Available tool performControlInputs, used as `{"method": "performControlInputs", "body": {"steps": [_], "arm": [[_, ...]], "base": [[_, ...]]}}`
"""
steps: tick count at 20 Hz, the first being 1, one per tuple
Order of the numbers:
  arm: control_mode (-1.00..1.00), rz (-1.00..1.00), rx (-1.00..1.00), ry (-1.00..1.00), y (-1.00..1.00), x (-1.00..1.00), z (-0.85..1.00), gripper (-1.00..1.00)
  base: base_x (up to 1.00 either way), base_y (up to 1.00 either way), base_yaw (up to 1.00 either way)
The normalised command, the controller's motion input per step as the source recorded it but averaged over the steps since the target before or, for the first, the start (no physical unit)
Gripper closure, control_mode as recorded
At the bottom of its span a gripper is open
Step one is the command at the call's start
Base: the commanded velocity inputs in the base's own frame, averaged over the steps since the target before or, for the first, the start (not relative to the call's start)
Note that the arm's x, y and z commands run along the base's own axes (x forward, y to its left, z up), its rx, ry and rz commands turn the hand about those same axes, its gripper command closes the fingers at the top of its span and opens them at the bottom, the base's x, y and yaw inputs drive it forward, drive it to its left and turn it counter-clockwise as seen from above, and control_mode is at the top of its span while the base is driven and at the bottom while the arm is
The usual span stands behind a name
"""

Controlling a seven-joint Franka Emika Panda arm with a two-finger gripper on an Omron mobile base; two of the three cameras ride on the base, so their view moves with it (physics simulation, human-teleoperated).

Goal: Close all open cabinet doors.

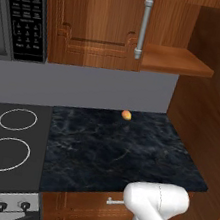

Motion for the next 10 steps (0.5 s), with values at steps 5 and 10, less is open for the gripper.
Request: {"method": "performControlInputs", "body": {"steps": [5, 10], "arm": [[-1.0, 0.06, -0.14, -0.22, 0.0, 0.11, -0.76, -1.0], [-1.0, 0.01, -0.09, -0.08, 0.0, 0.08, -0.54, -1.0]], "base": [[0.0, 0.0, 0.0], [0.0, 0.0, 0.0]]}}
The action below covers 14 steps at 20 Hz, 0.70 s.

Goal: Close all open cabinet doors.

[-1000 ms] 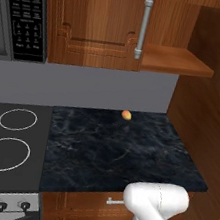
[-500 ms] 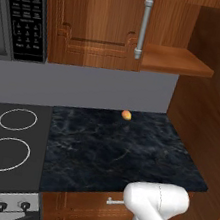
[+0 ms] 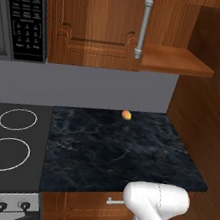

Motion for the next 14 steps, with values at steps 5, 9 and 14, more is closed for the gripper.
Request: {"method": "performControlInputs", "body": {"steps": [5, 9, 14], "arm": [[-1.0, 0.0, 0.0, 0.0, 0.0, 0.29, -0.04, -1.0], [-1.0, 0.0, 0.0, 0.0, 0.0, 0.52, -0.02, -1.0], [-1.0, 0.0, 0.0, 0.0, -0.05, 0.35, -0.02, -1.0]], "base": [[0.0, 0.0, 0.0], [0.0, 0.0, 0.0], [0.0, 0.0, 0.0]]}}
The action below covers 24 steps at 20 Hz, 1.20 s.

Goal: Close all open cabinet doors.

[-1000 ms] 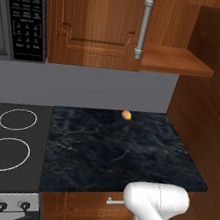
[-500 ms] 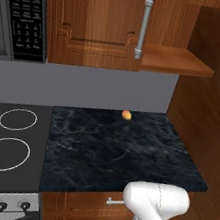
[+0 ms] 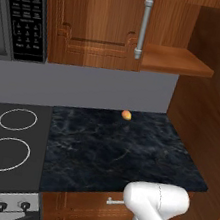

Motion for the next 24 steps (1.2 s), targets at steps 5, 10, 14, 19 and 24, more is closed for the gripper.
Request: {"method": "performControlInputs", "body": {"steps": [5, 10, 14, 19, 24], "arm": [[-1.0, 0.0, 0.0, 0.0, -0.08, 0.3, -0.11, -1.0], [-1.0, 0.0, 0.0, 0.0, -0.17, 0.35, -0.13, -1.0], [-1.0, 0.0, 0.0, 0.0, -0.21, 0.36, -0.09, -1.0], [-1.0, 0.0, 0.0, 0.0, -0.2, 0.34, -0.1, -1.0], [-1.0, 0.0, 0.0, 0.0, -0.13, 0.35, -0.14, -1.0]], "base": [[0.0, 0.0, 0.0], [0.0, 0.0, 0.0], [0.0, 0.0, 0.0], [0.0, 0.0, 0.0], [0.0, 0.0, 0.0]]}}
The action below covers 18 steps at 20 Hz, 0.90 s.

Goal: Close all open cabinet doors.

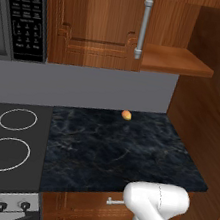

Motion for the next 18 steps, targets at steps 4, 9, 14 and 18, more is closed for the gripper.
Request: {"method": "performControlInputs", "body": {"steps": [4, 9, 14, 18], "arm": [[-1.0, 0.0, 0.01, 0.0, -0.01, 0.4, -0.11, -1.0], [-1.0, 0.0, 0.0, 0.0, 0.0, 0.68, -0.11, -1.0], [-1.0, 0.0, 0.0, 0.0, 0.0, 0.77, -0.04, -1.0], [-1.0, 0.0, 0.0, 0.0, 0.03, 0.76, -0.06, -1.0]], "base": [[0.0, 0.0, 0.0], [0.0, 0.0, 0.0], [0.0, 0.0, 0.0], [0.0, 0.0, 0.0]]}}
